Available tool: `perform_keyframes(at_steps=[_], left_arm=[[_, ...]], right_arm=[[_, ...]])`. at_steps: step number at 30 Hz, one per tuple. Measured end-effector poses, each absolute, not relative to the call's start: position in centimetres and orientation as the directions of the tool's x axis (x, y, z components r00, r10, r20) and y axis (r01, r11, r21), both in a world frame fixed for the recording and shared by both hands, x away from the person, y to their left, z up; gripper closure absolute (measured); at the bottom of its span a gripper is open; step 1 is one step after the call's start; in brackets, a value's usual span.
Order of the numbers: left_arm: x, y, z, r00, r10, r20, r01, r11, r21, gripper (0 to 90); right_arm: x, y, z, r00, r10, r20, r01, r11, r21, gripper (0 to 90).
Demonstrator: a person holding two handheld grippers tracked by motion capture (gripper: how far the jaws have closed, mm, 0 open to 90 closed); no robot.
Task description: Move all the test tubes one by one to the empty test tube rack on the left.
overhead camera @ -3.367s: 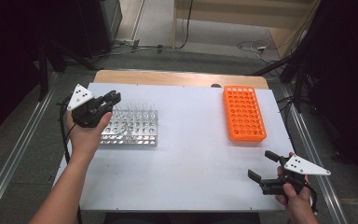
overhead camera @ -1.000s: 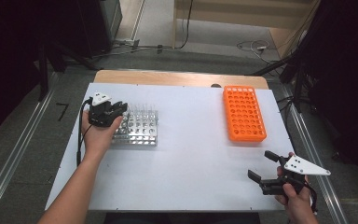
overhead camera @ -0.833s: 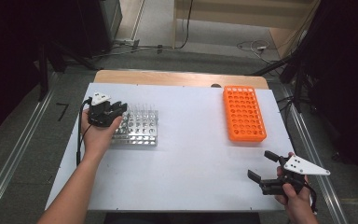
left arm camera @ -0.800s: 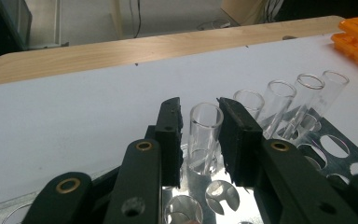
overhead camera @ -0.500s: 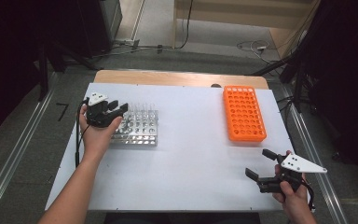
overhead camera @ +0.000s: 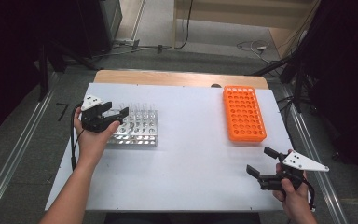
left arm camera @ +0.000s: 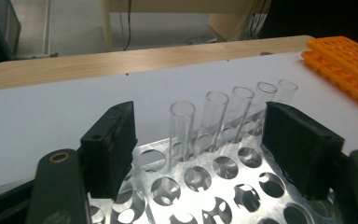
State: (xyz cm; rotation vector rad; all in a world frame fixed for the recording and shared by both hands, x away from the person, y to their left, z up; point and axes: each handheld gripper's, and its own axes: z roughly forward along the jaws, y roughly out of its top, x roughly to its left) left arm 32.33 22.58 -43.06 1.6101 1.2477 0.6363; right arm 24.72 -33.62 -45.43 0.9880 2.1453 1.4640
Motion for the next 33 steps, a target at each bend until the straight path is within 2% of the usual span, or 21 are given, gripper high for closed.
perform_keyframes(at_steps=[5,11,33], left_arm=[[30.7,22.4,-43.3,0.356,0.924,-0.140,0.417,-0.023,0.909,9.8],[28.0,22.4,-43.4,0.385,0.911,-0.146,0.390,-0.017,0.921,0.4],[18.3,22.4,-45.0,0.469,0.875,-0.122,0.313,-0.036,0.949,0.0]], right_arm=[[24.7,-33.7,-45.5,-0.691,0.718,0.084,0.343,0.224,0.912,0.0],[24.7,-33.6,-45.6,-0.690,0.718,0.087,0.349,0.225,0.910,0.0],[24.7,-34.0,-46.7,-0.673,0.736,0.076,0.378,0.253,0.891,0.0]])
